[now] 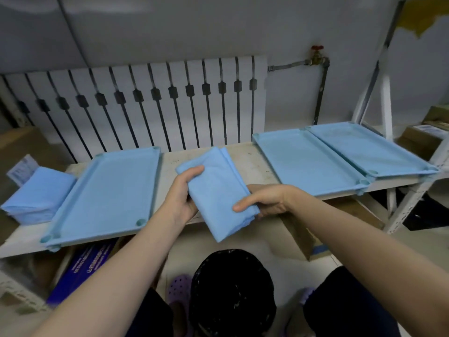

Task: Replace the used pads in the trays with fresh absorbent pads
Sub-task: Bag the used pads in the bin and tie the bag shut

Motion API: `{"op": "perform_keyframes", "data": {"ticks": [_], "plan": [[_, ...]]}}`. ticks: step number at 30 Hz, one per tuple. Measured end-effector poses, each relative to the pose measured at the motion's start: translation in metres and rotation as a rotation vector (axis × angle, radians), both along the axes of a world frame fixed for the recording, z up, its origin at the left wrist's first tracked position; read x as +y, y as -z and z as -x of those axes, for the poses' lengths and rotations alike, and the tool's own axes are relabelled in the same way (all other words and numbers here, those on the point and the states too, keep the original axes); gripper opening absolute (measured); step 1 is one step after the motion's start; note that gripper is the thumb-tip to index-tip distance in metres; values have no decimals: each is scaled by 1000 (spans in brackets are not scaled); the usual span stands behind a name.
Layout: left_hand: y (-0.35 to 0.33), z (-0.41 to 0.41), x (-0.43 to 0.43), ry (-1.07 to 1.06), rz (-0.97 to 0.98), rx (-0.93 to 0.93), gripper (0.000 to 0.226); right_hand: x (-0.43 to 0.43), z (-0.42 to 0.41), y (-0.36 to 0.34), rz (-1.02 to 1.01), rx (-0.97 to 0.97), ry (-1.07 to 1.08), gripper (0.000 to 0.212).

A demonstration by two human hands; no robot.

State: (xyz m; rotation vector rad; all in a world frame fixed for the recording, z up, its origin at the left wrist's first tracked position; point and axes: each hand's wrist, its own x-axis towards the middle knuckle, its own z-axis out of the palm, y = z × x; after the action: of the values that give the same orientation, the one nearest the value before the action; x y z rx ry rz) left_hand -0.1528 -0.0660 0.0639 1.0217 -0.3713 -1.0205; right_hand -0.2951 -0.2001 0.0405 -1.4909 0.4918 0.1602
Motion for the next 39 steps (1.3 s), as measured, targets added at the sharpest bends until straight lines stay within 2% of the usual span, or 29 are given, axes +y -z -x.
{"op": "perform_keyframes", "data": {"ticks": [2,5,8,9,12,14,18,20,23,25,28,32,36,39], "plan": [[10,-1,7,-19,-4,40,12,6,3,15,11,39,41,30],[29,-7,16,-27,-58,61,9,6,3,33,-18,-19,188,35],[51,-24,26,47,-149,86,14,0,7,44,-17,-48,353,21],[56,-28,30,99,-209,82,15,-2,9,46,-13,-63,419,23],[80,-26,36,282,-350,21,28,-11,10,62,-11,-50,538,53],[95,-17,33,311,-392,3,42,-10,11,69,-2,-46,557,48],[122,-9,23,178,-433,14,34,-5,19,83,-26,63,367,41],[135,-9,22,154,-483,20,33,-4,21,95,55,160,297,52],[153,-1,17,196,-566,23,18,-8,22,113,145,209,373,78],[165,6,13,206,-680,-112,12,-11,24,121,212,231,388,90],[191,2,14,148,-877,-455,14,-5,21,133,421,273,336,68],[223,-6,20,196,-1067,-753,7,10,9,158,699,322,208,58],[250,-9,26,257,-1180,-903,37,26,-8,206,892,380,29,41],[262,-15,27,298,-1212,-1010,48,38,-20,243,904,437,-49,36]]}}
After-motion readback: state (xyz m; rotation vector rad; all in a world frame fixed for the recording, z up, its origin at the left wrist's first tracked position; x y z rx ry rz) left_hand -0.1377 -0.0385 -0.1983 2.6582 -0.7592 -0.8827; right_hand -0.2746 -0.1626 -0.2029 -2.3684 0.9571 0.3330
